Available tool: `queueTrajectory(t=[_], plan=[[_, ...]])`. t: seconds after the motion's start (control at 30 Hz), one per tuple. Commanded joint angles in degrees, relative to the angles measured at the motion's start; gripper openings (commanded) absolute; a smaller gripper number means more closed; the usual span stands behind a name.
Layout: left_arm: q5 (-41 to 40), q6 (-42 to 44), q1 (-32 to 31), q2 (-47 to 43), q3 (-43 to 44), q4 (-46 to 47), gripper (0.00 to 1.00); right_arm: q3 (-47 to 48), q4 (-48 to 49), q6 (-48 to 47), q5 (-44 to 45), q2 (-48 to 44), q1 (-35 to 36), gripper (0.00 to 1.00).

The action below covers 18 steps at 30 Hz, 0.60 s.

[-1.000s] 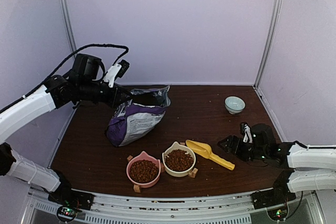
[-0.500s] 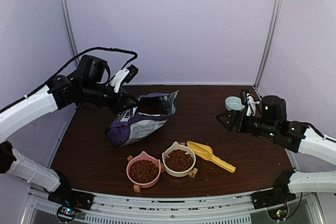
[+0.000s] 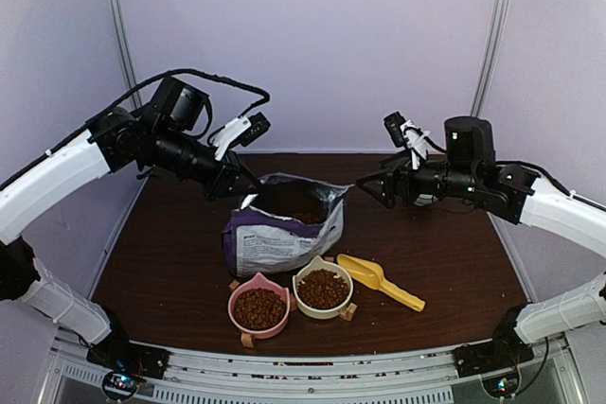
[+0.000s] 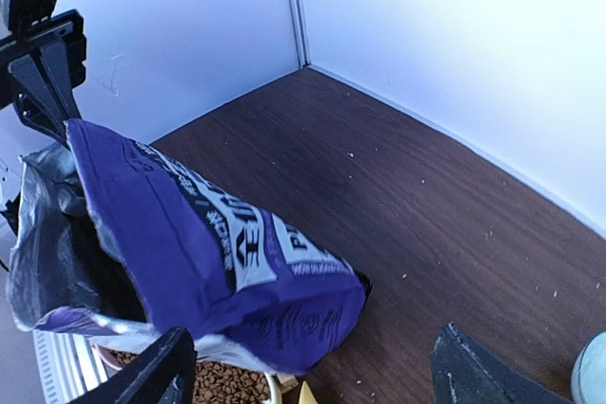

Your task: Serve the pet food

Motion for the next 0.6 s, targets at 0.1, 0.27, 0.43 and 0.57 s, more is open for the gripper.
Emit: queueTrajectory(t=[0.1, 0.27, 0.43, 0.57], plan=[[2.12, 4.57, -0.47, -1.88, 3.55, 3.99, 0.00, 7.48, -5.59, -16.88, -9.14, 5.42, 1.21, 0.87], [0.39, 4.77, -0.47, -1.76, 3.34, 3.83, 0.00, 7.09, -8.12, -20.09, -8.60, 5.03, 1.56, 0.86], [0.52, 5.13, -0.47, -1.83, 2.78, 3.82, 0.00, 2.28, -5.91, -19.40, -4.31, 0.94, 1.41, 0.86], [0.61, 5.40, -0.47, -1.79, 2.59, 3.78, 0.00, -1.95, -4.02, -19.09, -1.57, -1.33, 1.03, 0.88]])
